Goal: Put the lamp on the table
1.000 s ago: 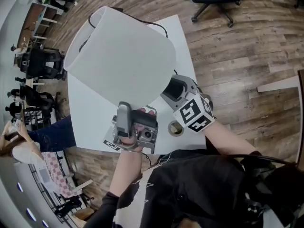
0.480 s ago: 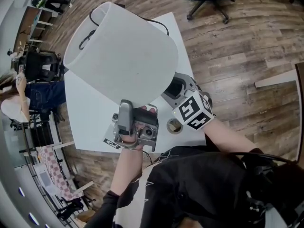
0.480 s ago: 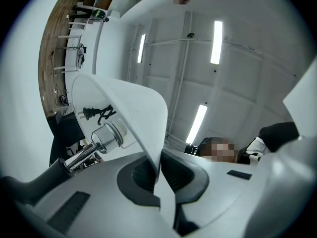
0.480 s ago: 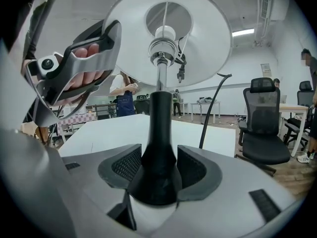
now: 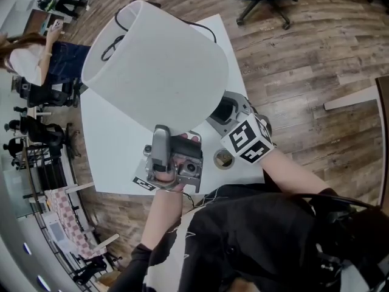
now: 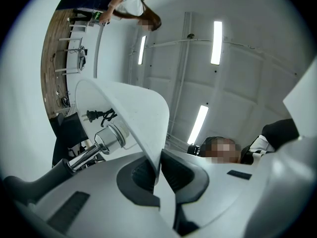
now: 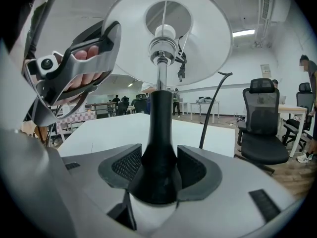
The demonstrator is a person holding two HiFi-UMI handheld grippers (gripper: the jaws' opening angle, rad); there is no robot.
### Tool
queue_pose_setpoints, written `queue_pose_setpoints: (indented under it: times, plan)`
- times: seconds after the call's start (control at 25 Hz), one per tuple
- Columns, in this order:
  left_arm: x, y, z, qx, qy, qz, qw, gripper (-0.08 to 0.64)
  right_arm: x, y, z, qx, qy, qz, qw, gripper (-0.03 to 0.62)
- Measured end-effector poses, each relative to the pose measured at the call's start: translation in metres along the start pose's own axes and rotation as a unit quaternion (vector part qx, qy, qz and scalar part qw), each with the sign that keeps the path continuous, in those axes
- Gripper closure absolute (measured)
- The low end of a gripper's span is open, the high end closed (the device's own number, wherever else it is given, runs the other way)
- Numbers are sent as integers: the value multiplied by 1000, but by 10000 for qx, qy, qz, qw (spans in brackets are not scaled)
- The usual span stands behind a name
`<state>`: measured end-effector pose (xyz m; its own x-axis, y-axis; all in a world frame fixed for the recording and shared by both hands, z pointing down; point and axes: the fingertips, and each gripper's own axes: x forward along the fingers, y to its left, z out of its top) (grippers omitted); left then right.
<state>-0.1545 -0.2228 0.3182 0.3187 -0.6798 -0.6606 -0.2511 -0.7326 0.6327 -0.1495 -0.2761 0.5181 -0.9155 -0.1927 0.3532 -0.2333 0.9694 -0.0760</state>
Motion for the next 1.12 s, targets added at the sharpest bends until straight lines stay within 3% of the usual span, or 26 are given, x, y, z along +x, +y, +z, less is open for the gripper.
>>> queue_pose_setpoints:
  times: [1.12]
  plan:
    - [0, 0, -4, -287, 8, -86, 9996, 545, -9, 1, -15, 148, 263, 238, 9993, 356]
